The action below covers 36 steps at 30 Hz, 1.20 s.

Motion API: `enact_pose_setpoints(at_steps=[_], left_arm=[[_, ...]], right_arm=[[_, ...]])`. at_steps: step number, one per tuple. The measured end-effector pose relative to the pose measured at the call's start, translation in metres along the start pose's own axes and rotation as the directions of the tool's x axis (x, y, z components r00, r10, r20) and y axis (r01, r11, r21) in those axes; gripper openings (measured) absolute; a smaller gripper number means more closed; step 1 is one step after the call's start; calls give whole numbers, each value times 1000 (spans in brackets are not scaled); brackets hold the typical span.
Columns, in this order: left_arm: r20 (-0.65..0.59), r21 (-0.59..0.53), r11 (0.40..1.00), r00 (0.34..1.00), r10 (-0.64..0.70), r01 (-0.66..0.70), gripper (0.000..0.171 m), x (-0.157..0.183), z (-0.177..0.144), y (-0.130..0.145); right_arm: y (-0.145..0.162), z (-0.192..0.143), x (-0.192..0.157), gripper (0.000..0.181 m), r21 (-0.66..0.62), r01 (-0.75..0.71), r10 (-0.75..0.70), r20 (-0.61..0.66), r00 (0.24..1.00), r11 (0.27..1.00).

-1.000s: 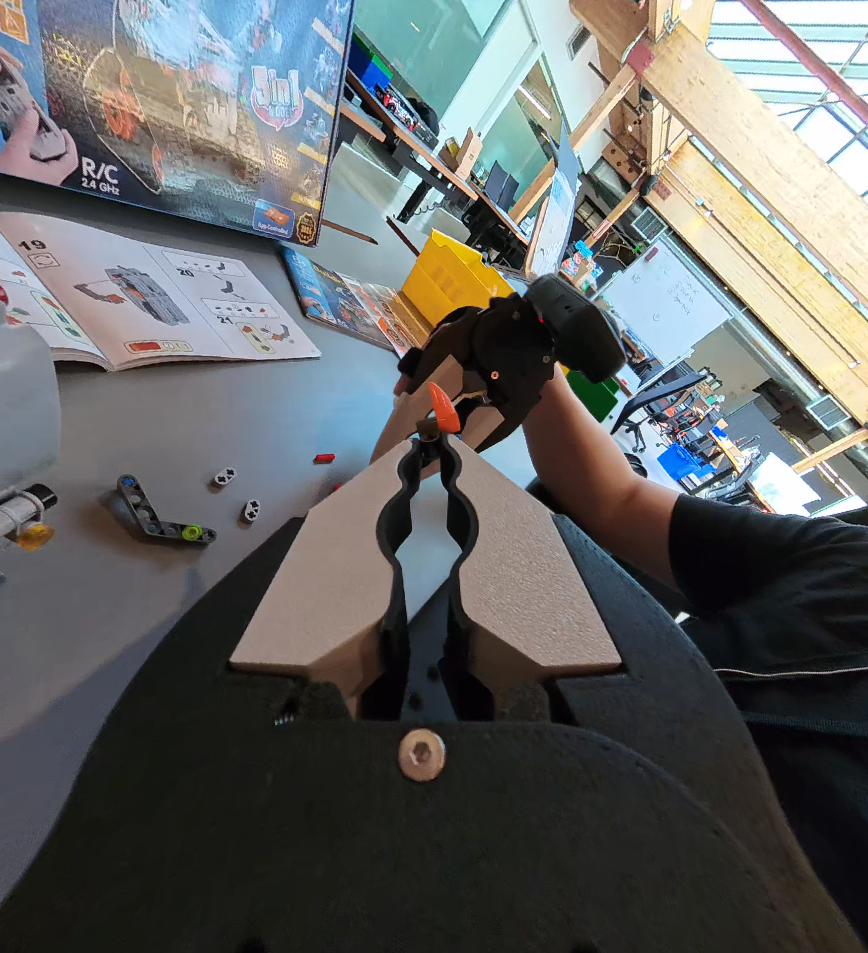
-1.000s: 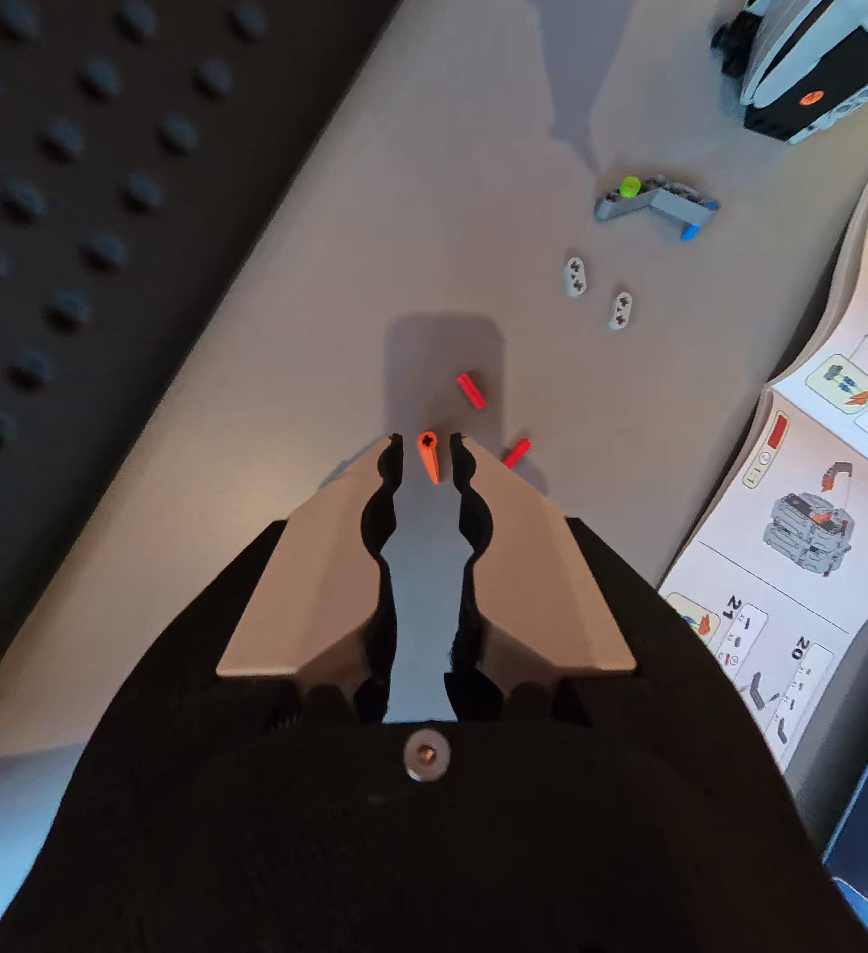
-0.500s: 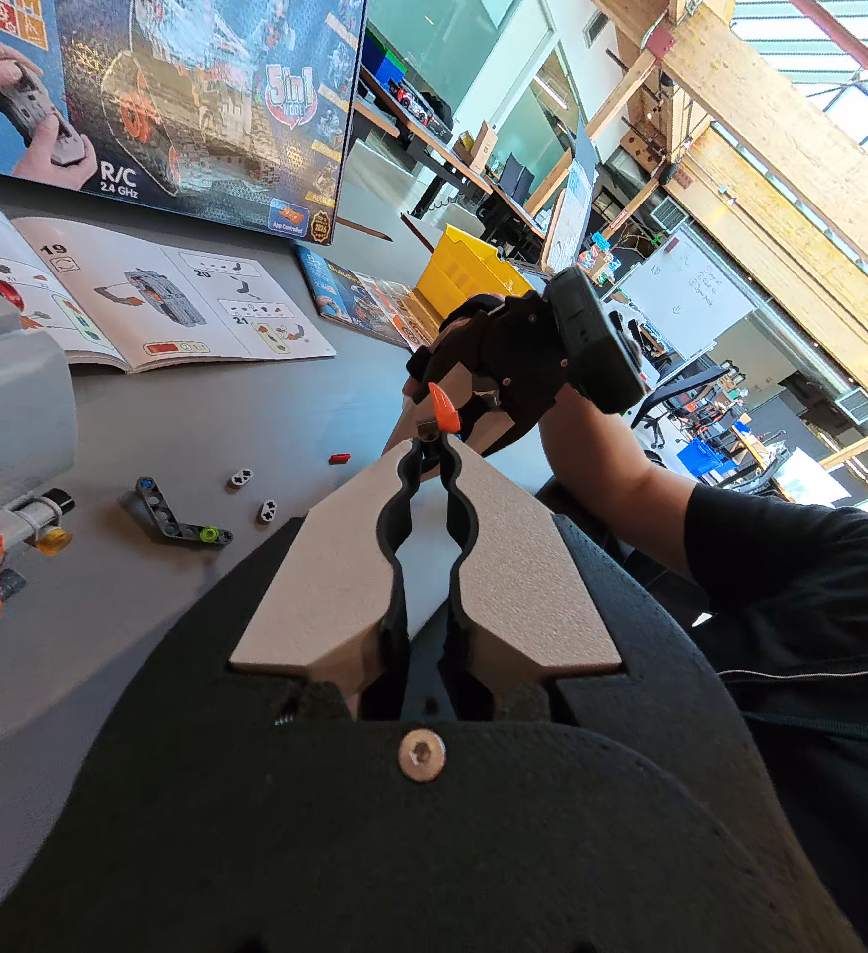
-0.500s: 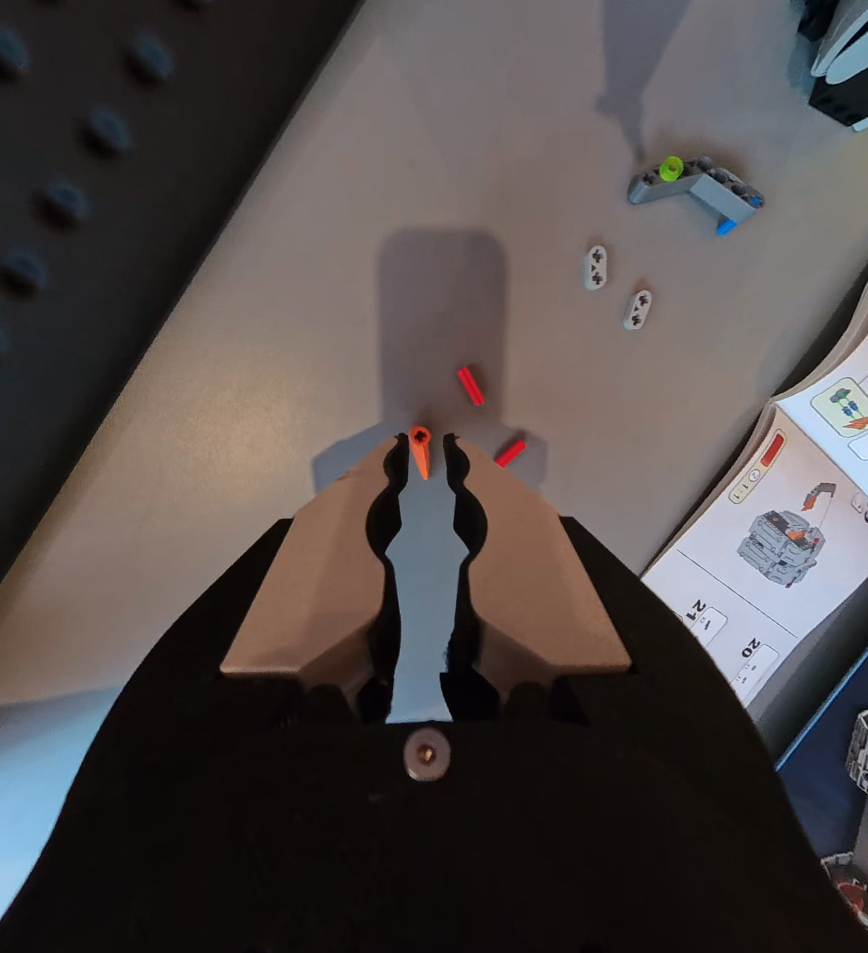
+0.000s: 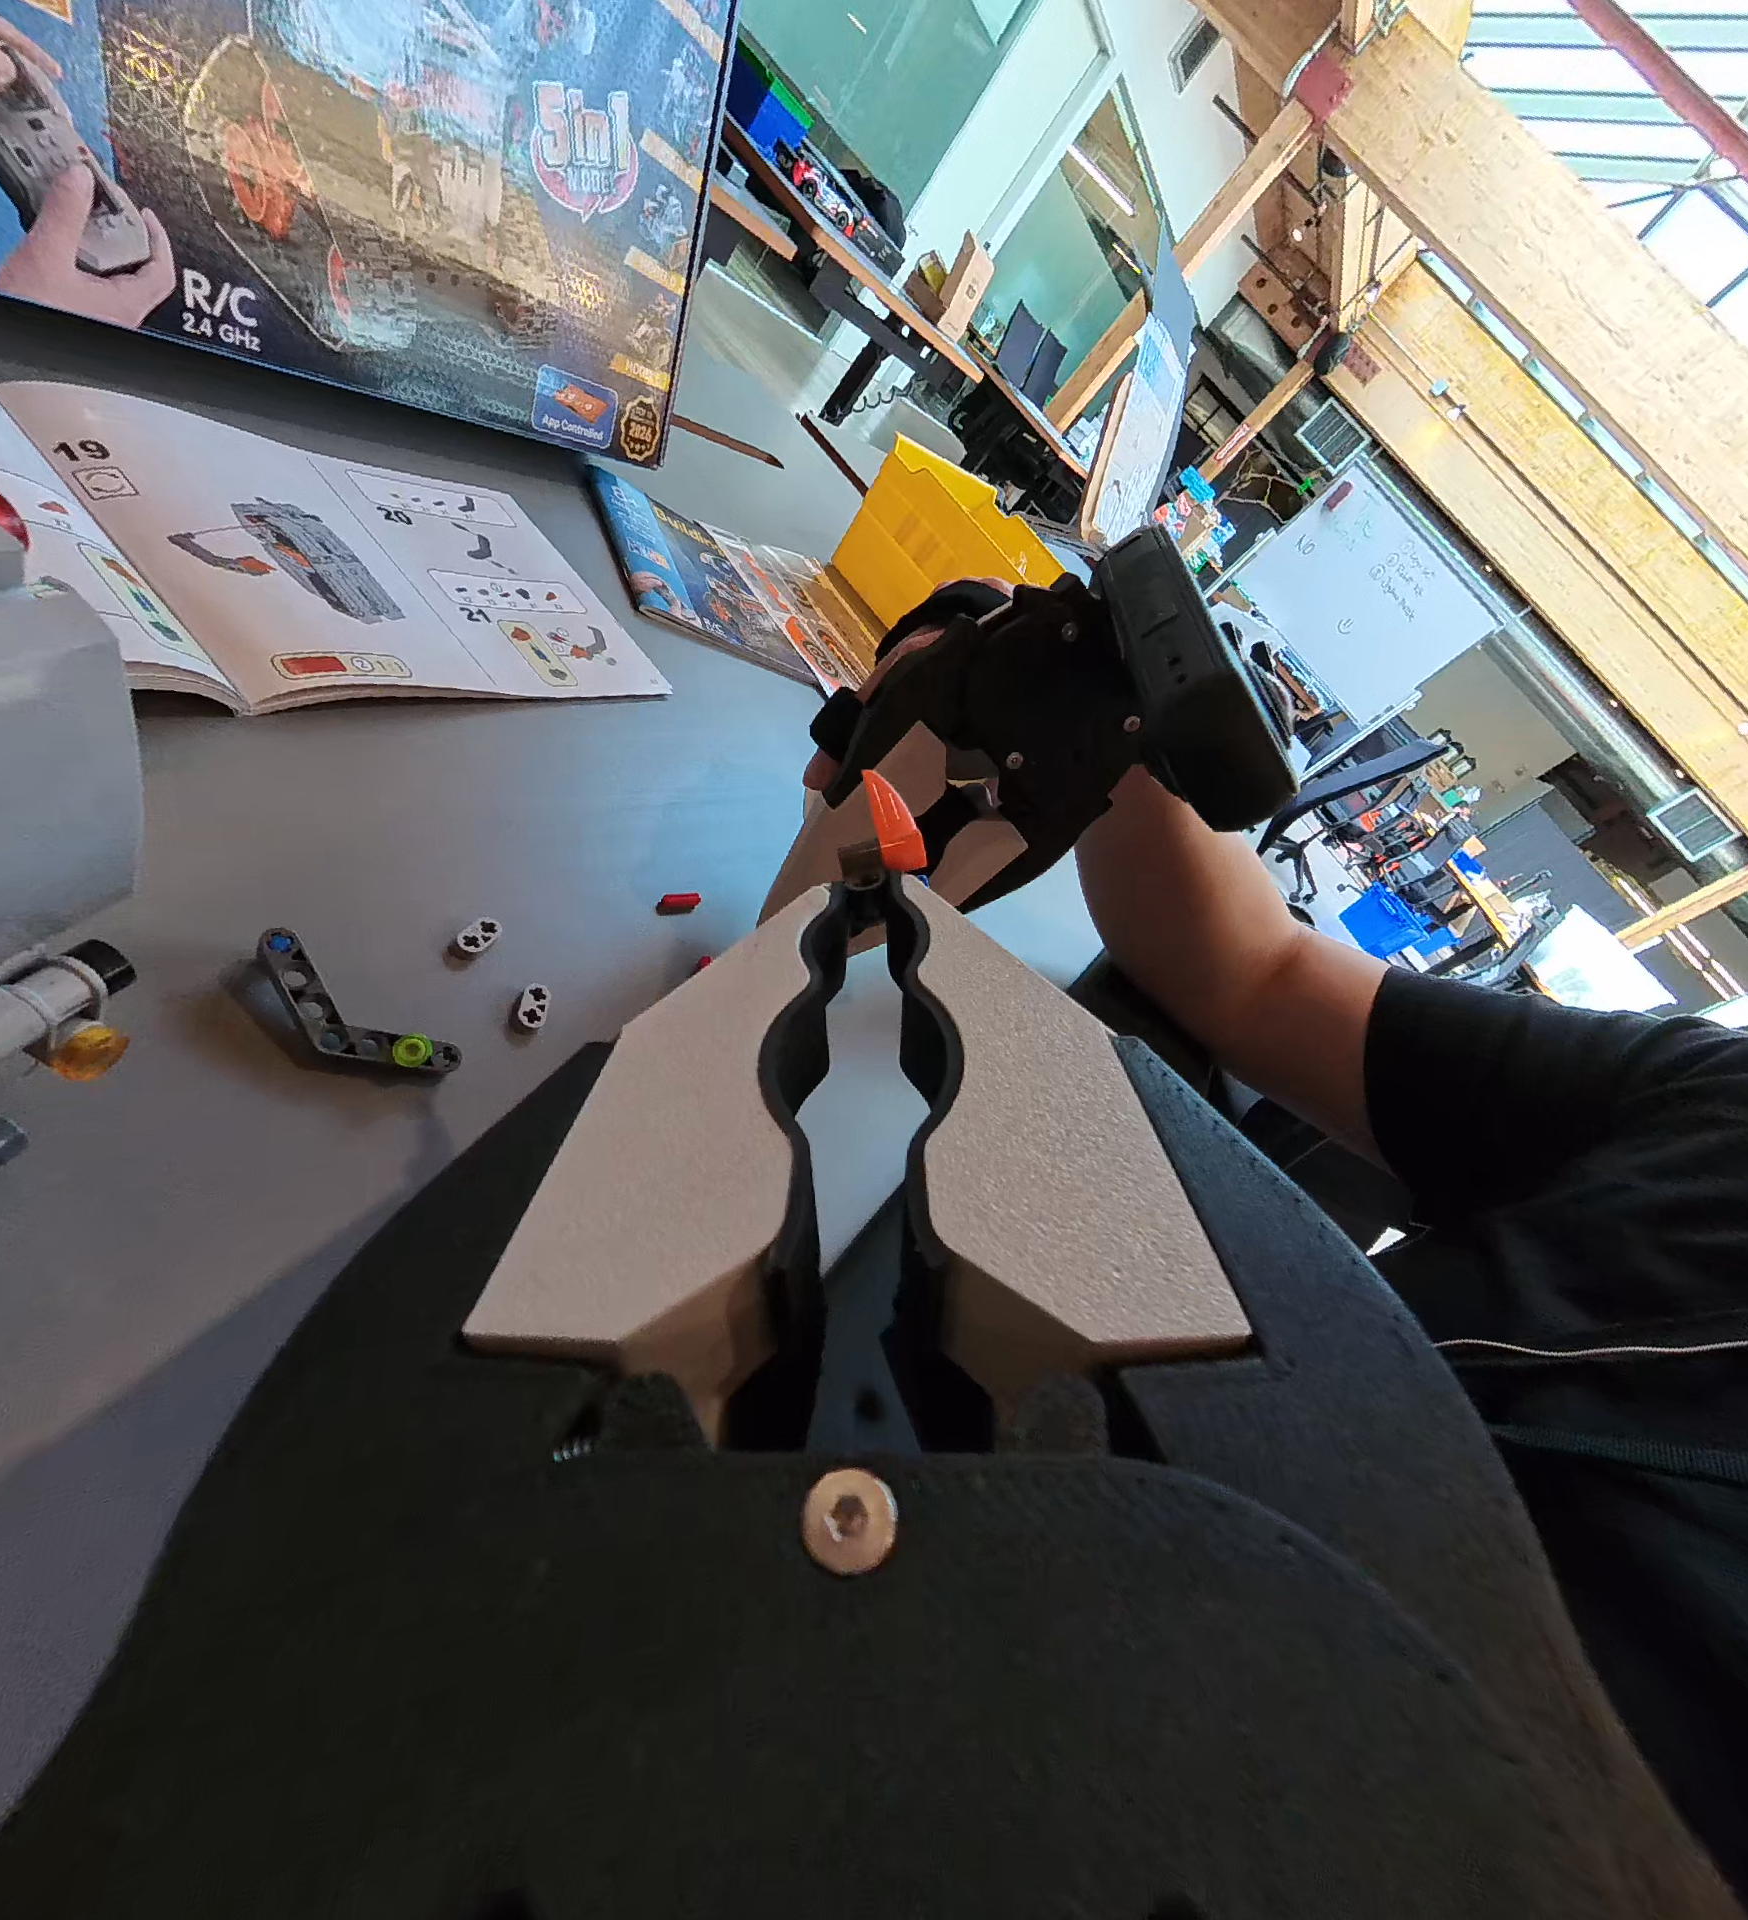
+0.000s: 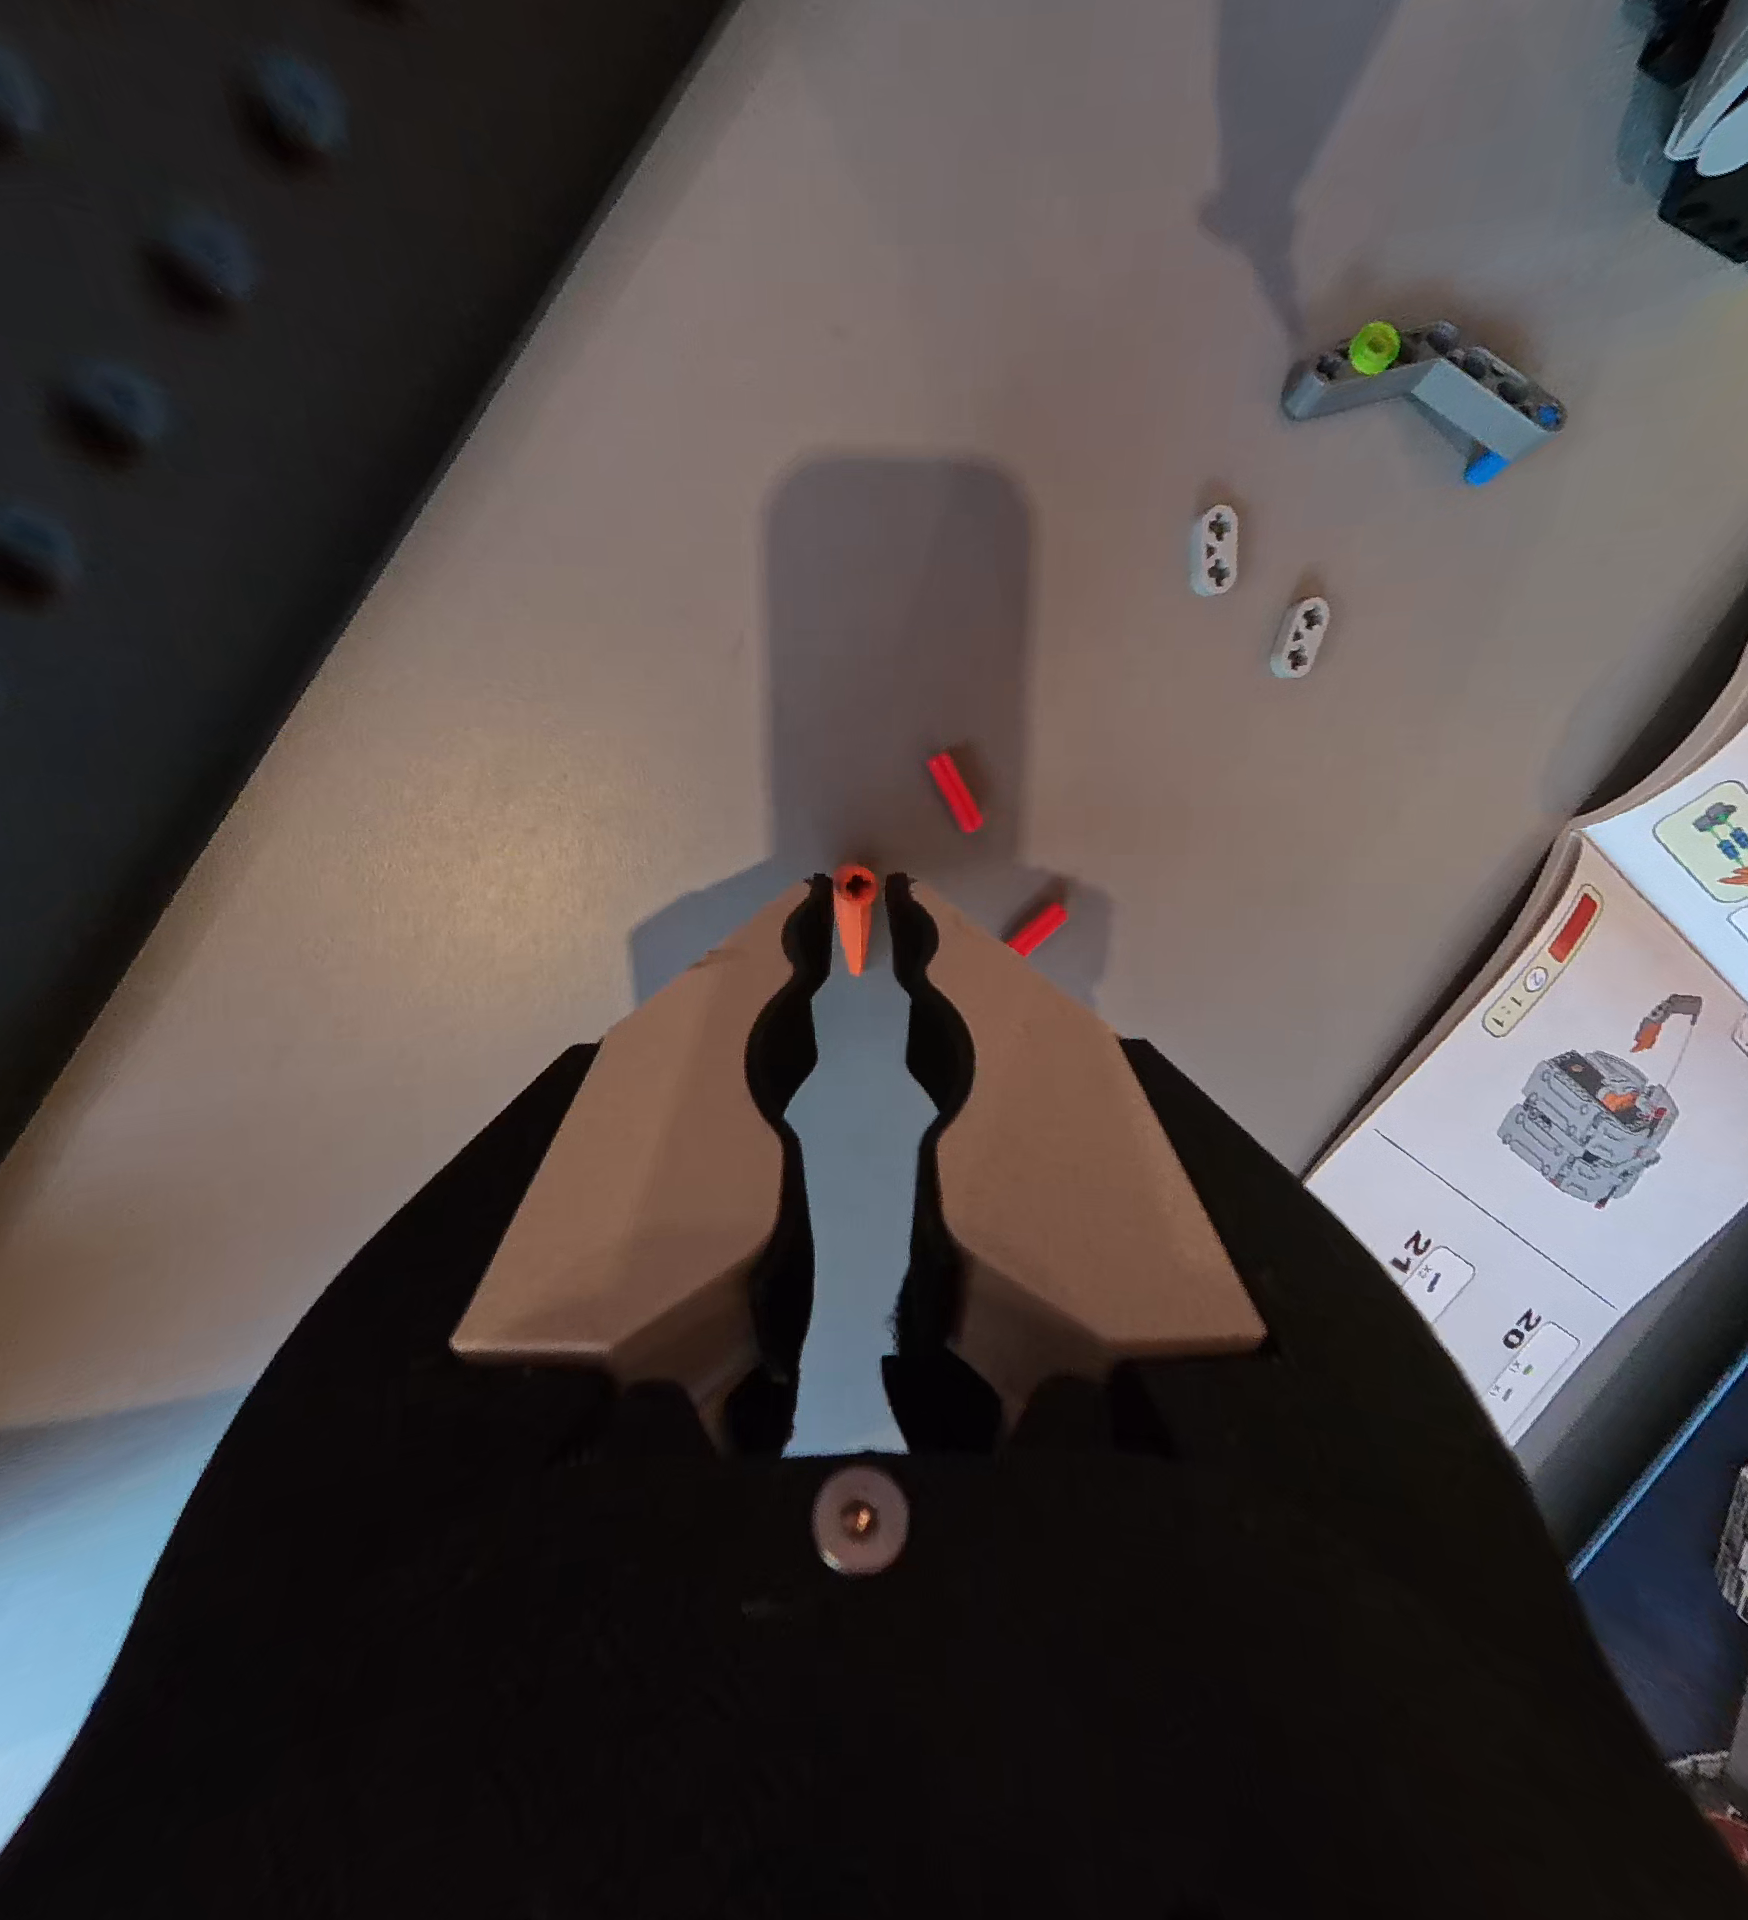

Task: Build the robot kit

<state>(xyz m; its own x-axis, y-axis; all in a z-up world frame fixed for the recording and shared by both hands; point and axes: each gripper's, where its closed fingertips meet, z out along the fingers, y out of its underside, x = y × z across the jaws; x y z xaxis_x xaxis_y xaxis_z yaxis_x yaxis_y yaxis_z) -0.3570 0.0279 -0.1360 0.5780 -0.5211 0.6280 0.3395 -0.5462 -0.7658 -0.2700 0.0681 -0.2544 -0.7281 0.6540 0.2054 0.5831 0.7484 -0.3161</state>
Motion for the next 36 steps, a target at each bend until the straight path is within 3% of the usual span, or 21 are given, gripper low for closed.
enact_pose_setpoints(at_steps=[13,17,22,28,32,36], left_arm=[[-5,18,1000,1000,4,-3,5,0,4,1],[14,94,994,998,58,-59,4,4,6,-5],[25,193,972,991,133,-135,5,19,8,-16],[95,323,925,979,179,-200,5,29,2,-28],[74,368,912,983,167,-182,5,39,0,-33],[92,394,897,980,179,-201,5,42,-3,-38]], right_arm=[[-10,-6,2,6,65,-34,35,-8,999,997],[-47,-40,23,6,236,-23,63,-162,985,972],[-104,-100,37,6,431,132,68,-419,906,893],[-134,-134,43,5,403,265,76,-658,749,876],[-135,-135,51,6,349,272,84,-738,670,897],[-136,-136,55,6,361,242,121,-743,658,901]])
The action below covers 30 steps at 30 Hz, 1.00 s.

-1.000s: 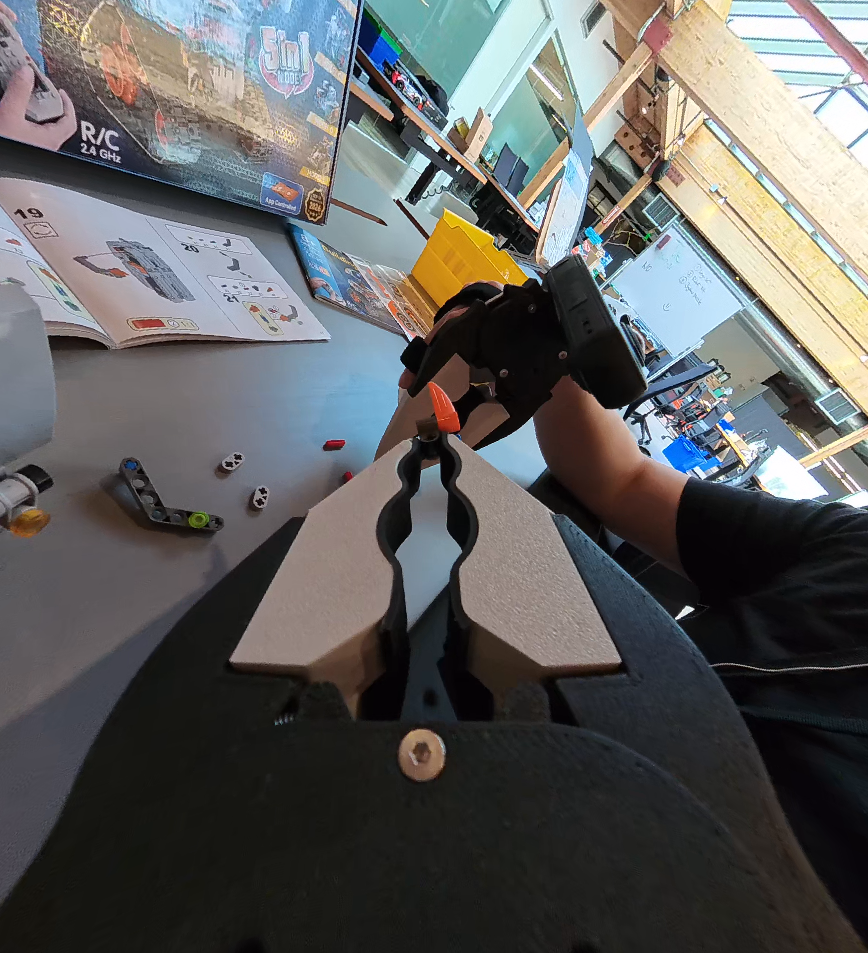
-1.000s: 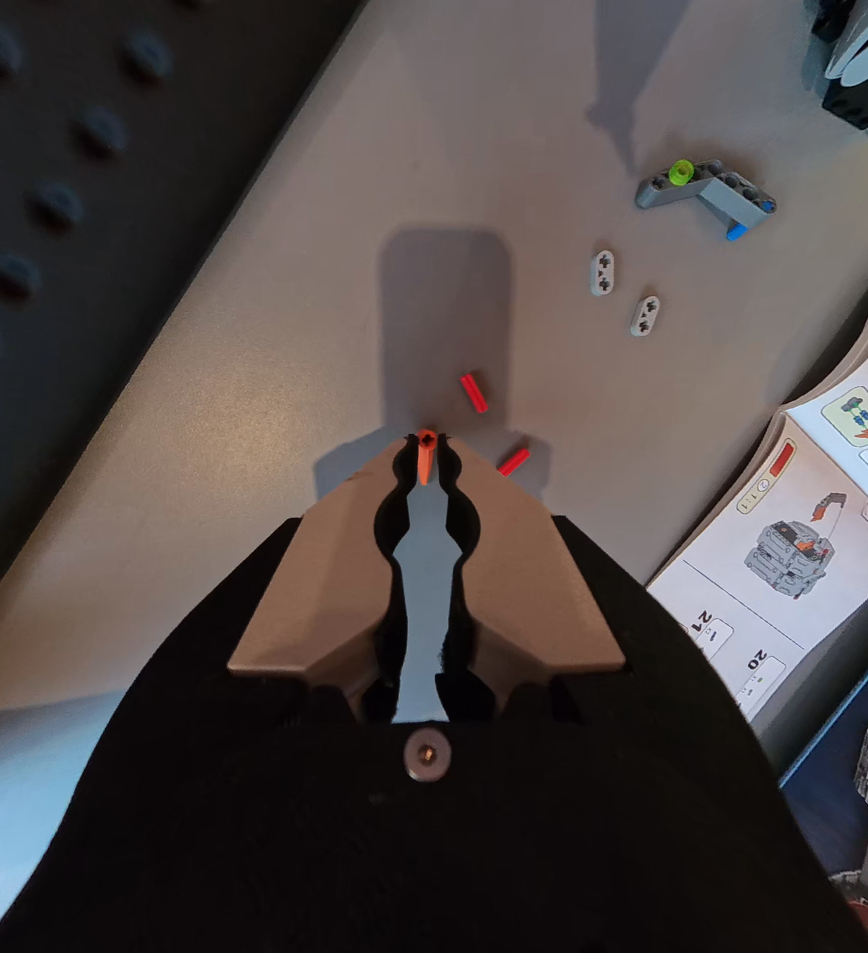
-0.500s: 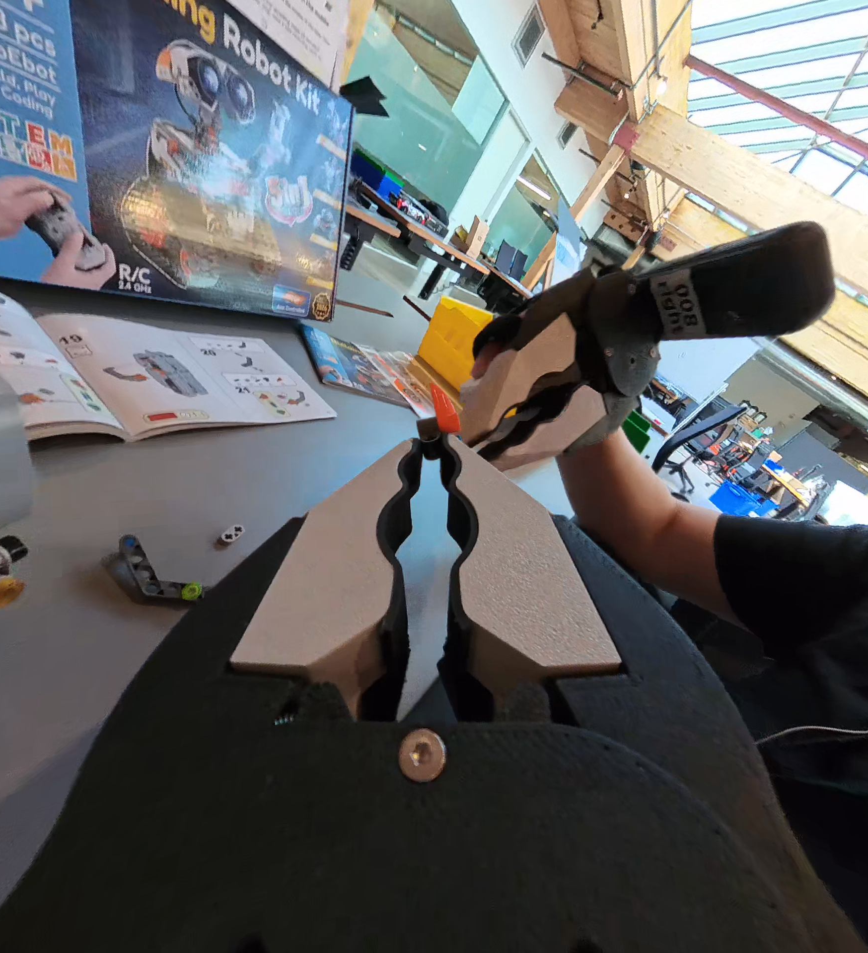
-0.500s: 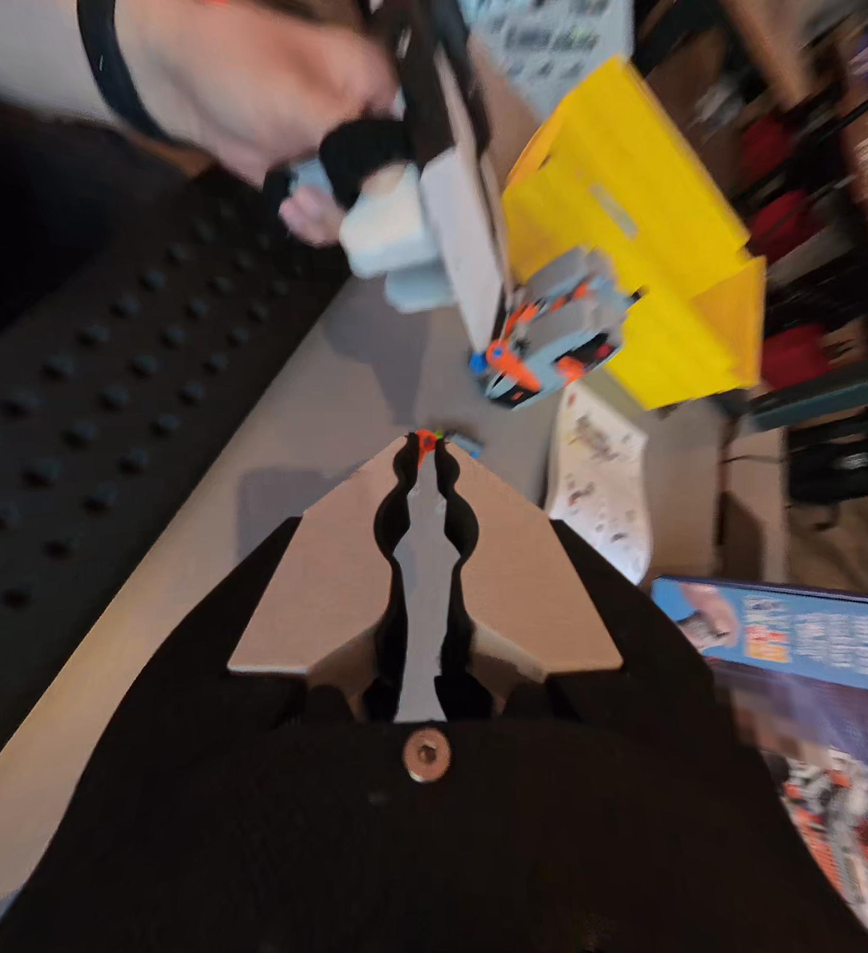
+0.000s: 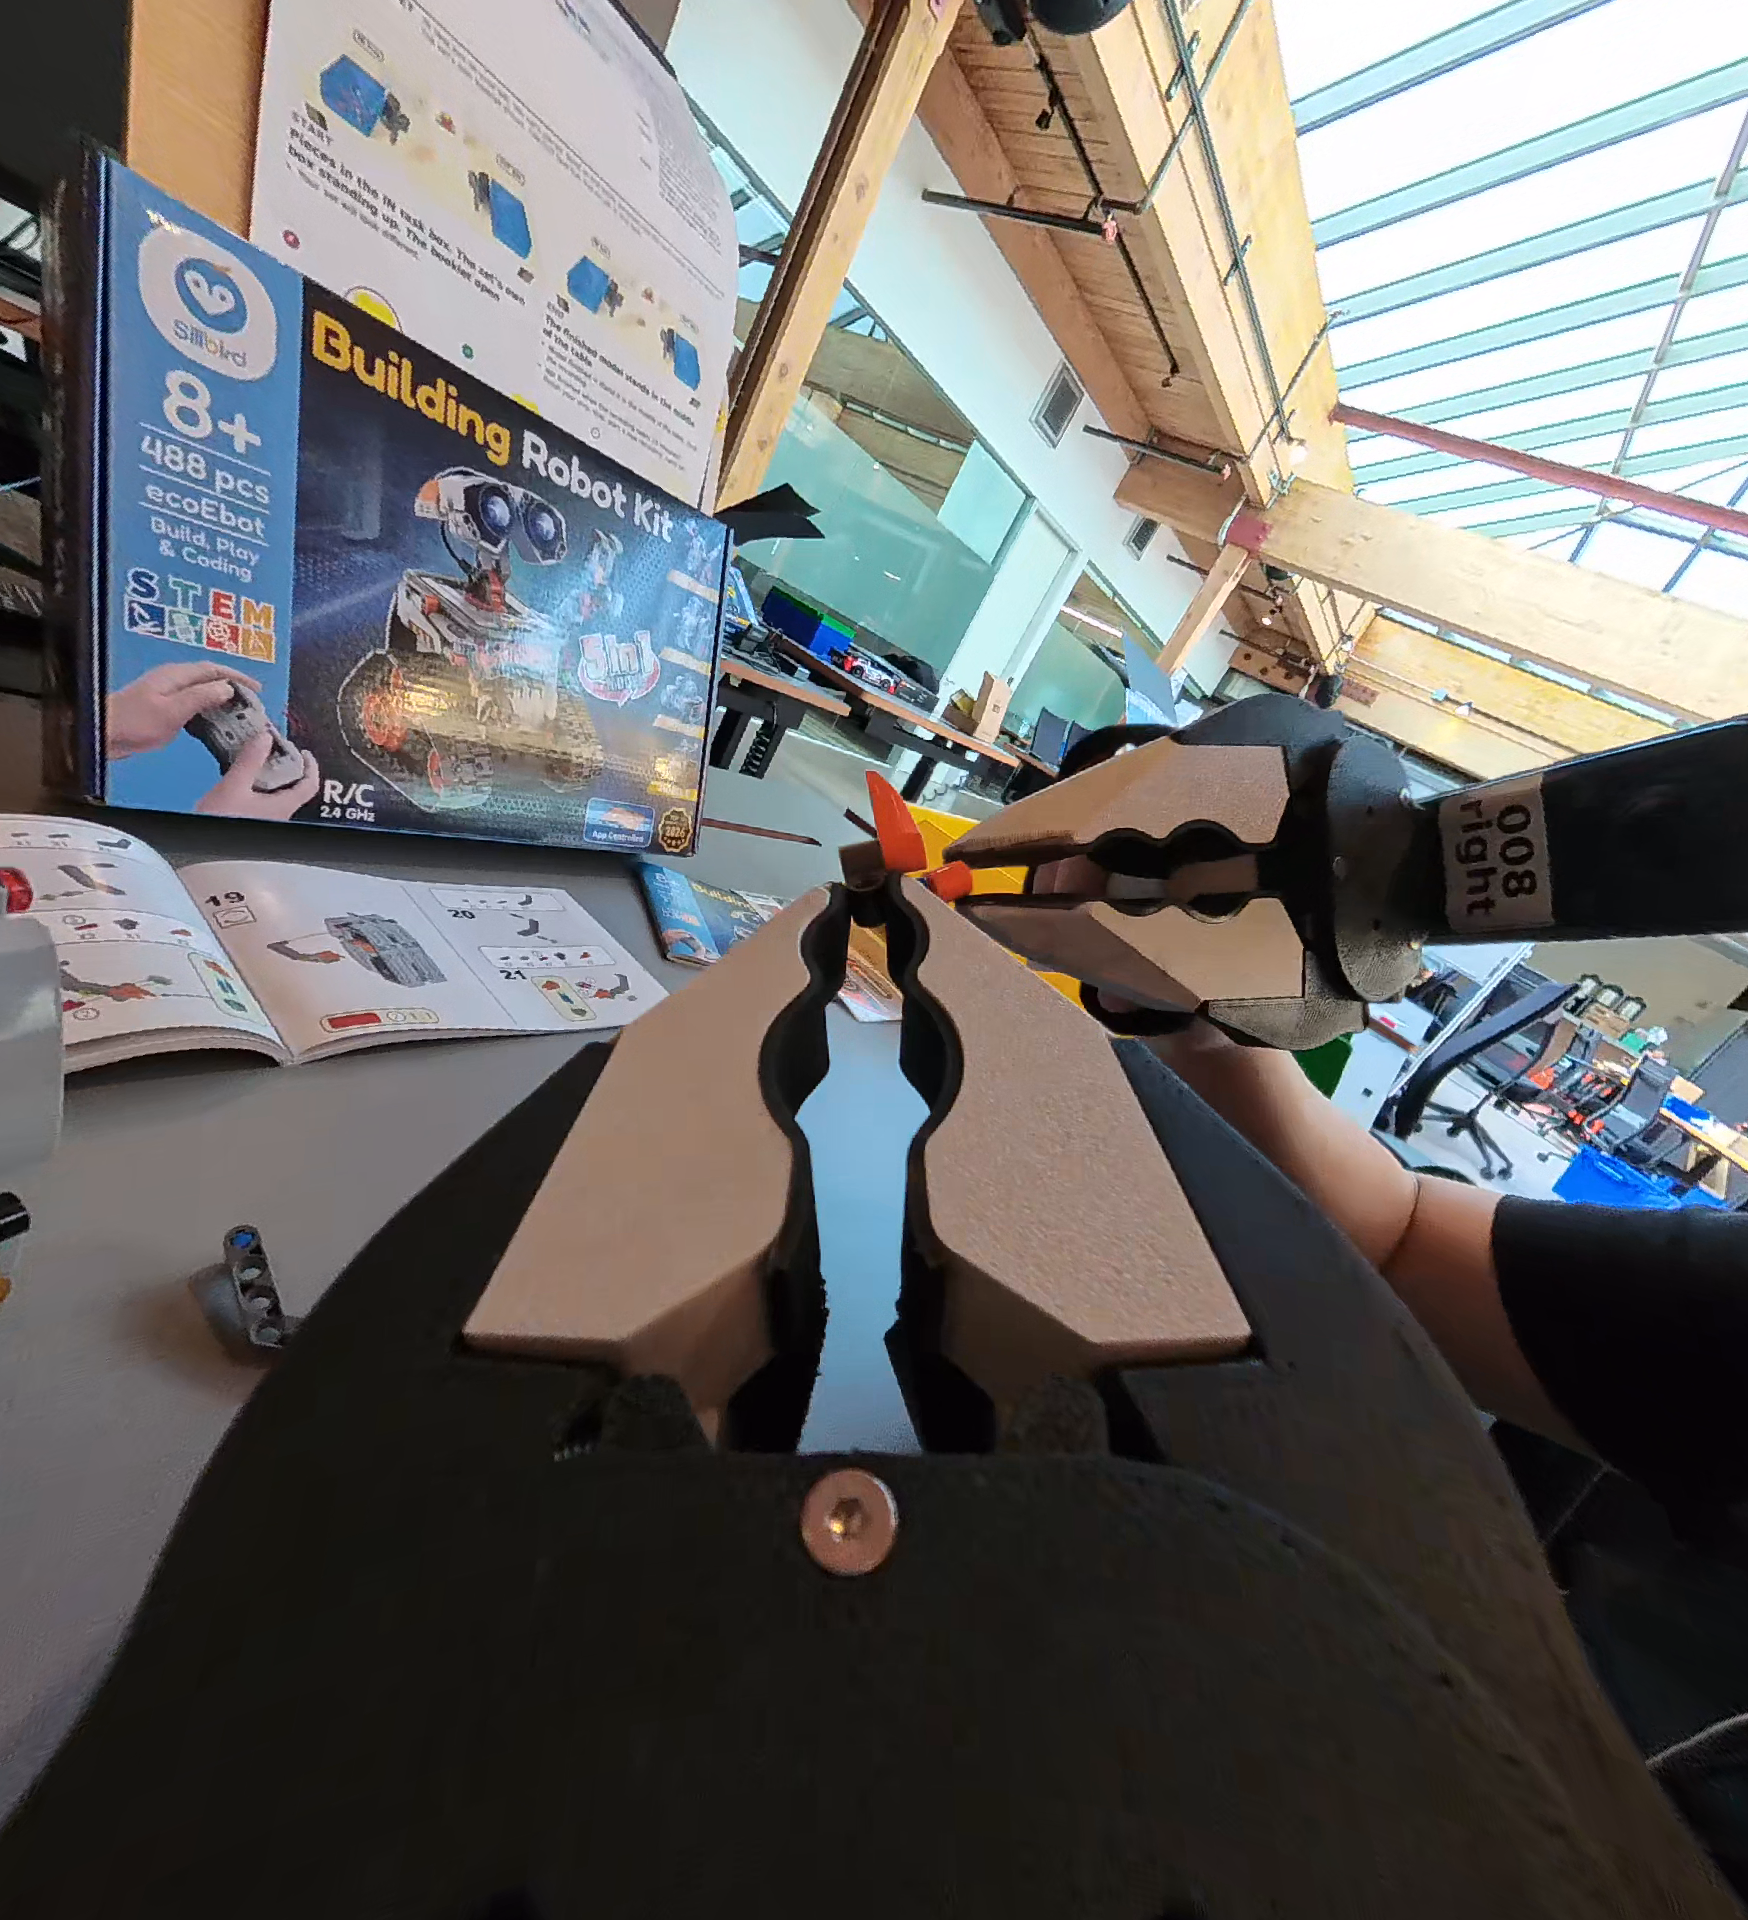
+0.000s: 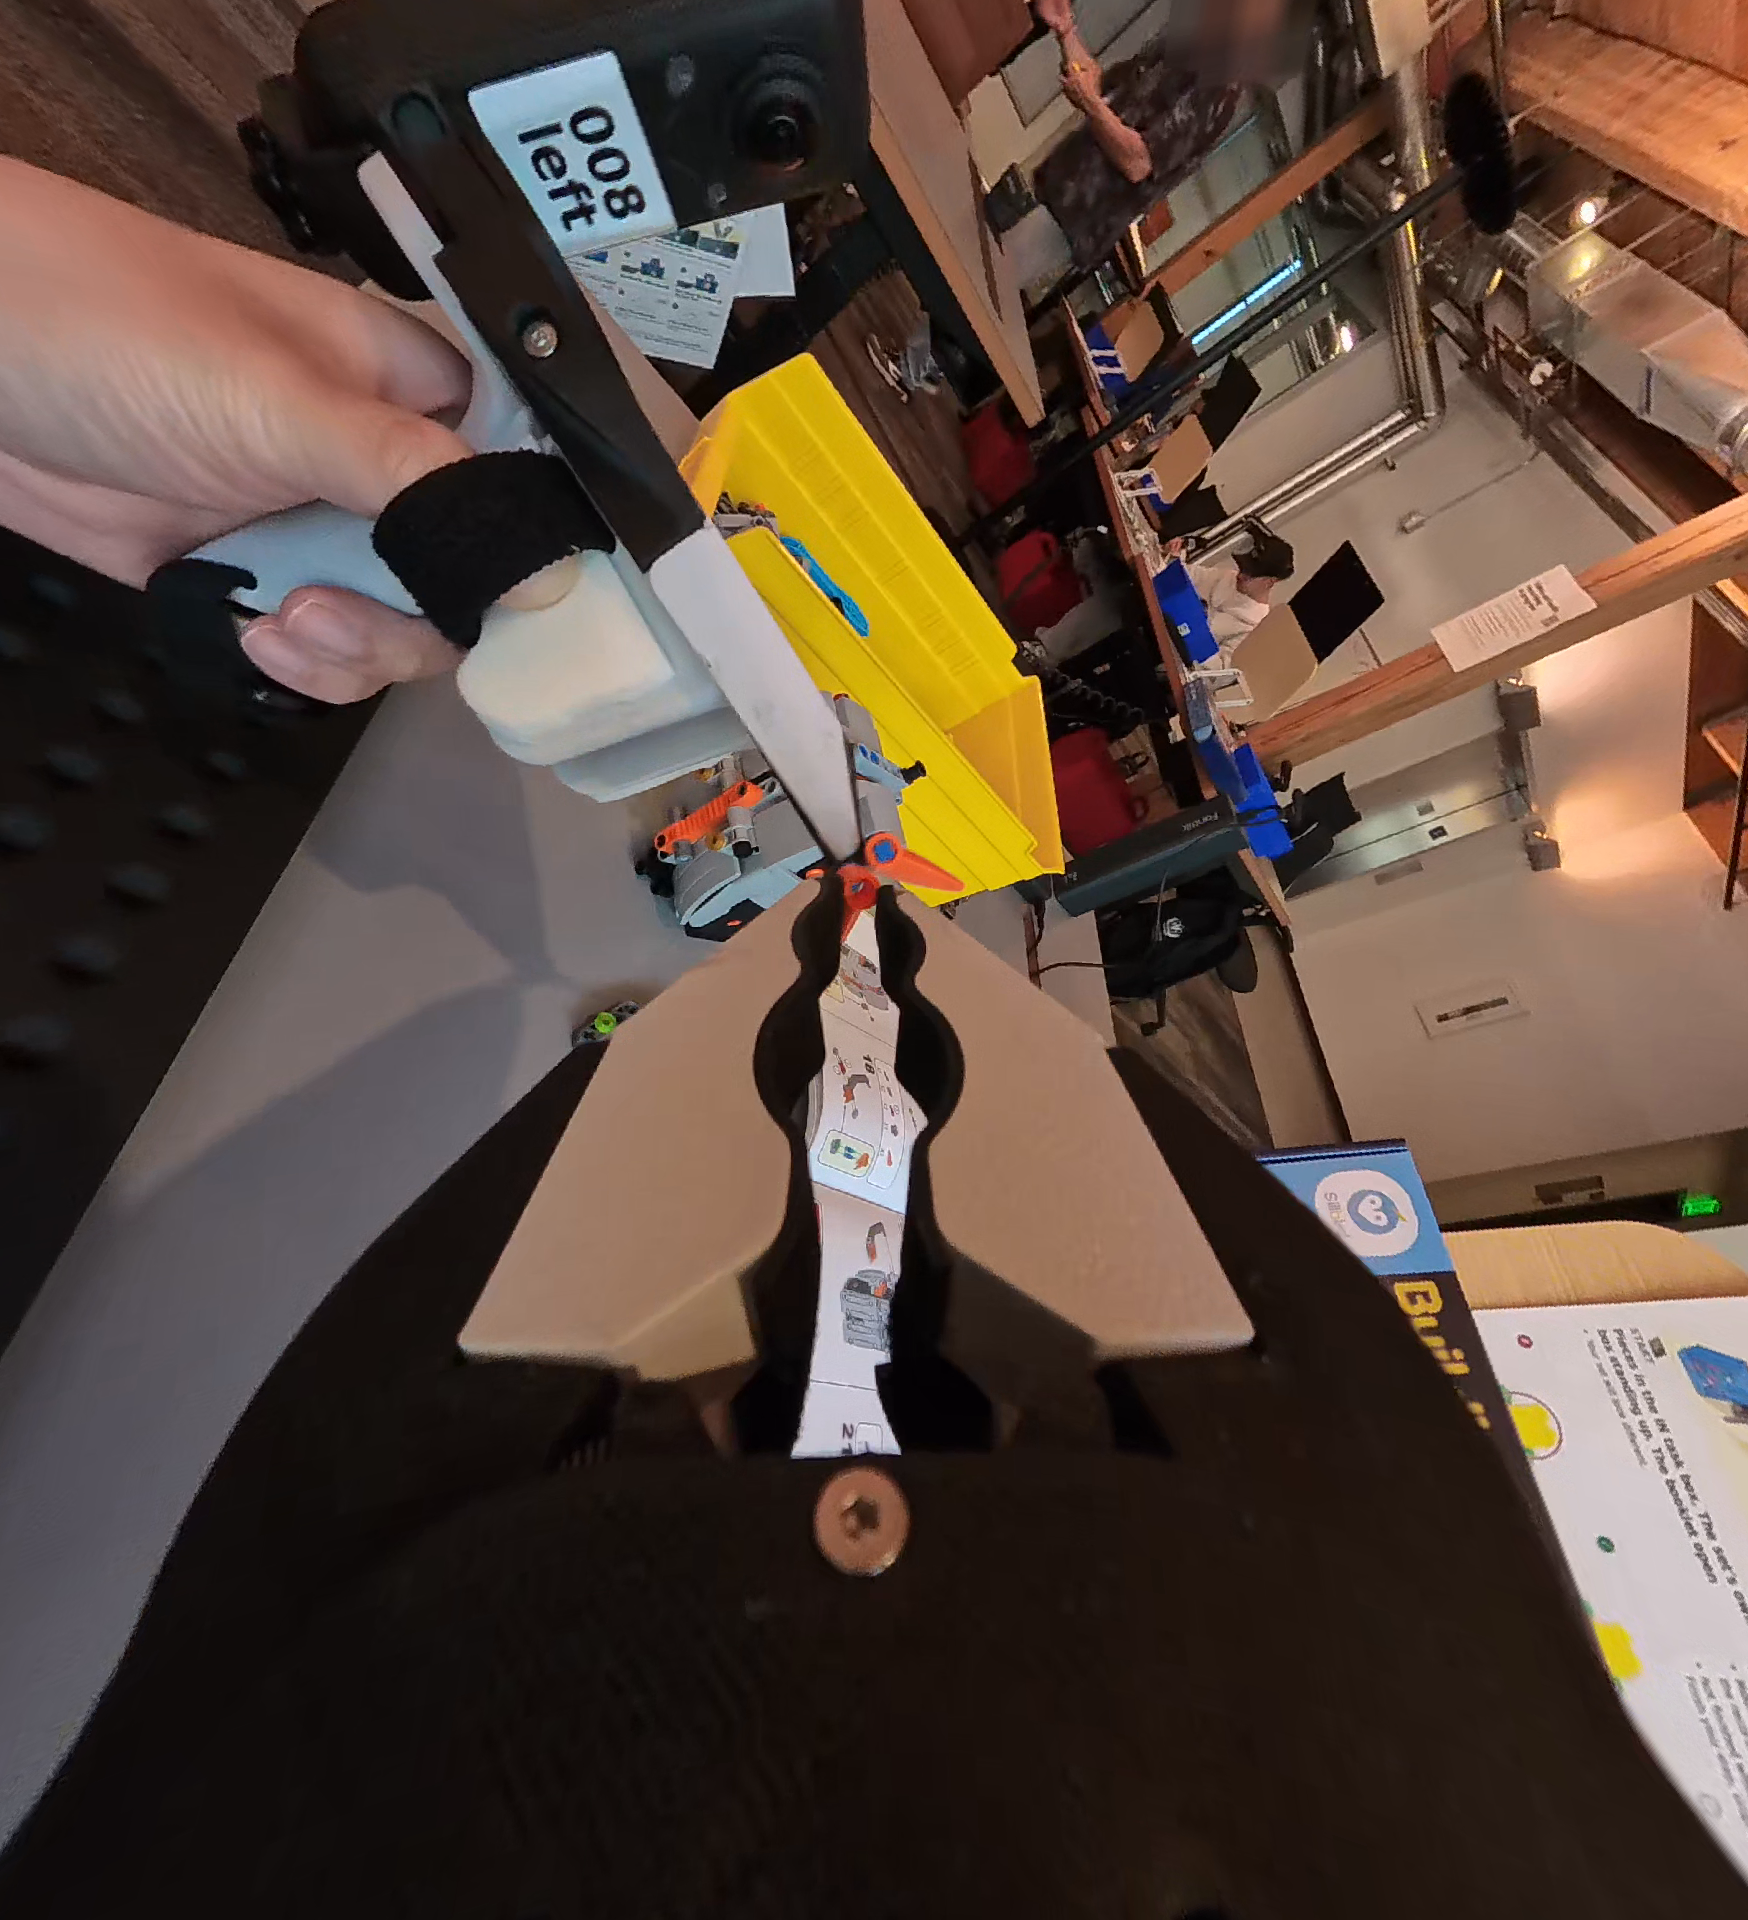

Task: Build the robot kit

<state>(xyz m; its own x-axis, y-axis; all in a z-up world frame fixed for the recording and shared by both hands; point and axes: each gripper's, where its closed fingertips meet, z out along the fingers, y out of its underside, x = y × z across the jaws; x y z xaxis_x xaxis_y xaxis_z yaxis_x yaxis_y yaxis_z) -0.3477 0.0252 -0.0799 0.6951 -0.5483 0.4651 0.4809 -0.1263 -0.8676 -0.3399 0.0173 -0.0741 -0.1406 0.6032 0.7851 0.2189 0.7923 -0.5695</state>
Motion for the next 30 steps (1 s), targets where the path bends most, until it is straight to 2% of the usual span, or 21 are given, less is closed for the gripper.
enact_pose_setpoints(at_steps=[4,11,18,25,30], left_arm=[[29,-14,1000,999,23,-23,5,0,2,0],[36,29,999,999,17,-19,5,2,3,-6],[87,84,994,994,62,-69,5,3,3,-14],[238,48,974,950,204,-221,4,-2,7,-13],[205,56,990,972,116,-130,5,-3,7,-10]], right_arm=[[-3,0,6,6,6,-64,64,-20,998,998],[-4,0,8,6,-8,-135,135,-21,991,991],[-3,2,13,6,-28,-222,220,-55,974,975],[1,5,15,6,-39,-227,221,-111,969,973],[1,5,14,5,-39,-179,174,-111,978,983]])
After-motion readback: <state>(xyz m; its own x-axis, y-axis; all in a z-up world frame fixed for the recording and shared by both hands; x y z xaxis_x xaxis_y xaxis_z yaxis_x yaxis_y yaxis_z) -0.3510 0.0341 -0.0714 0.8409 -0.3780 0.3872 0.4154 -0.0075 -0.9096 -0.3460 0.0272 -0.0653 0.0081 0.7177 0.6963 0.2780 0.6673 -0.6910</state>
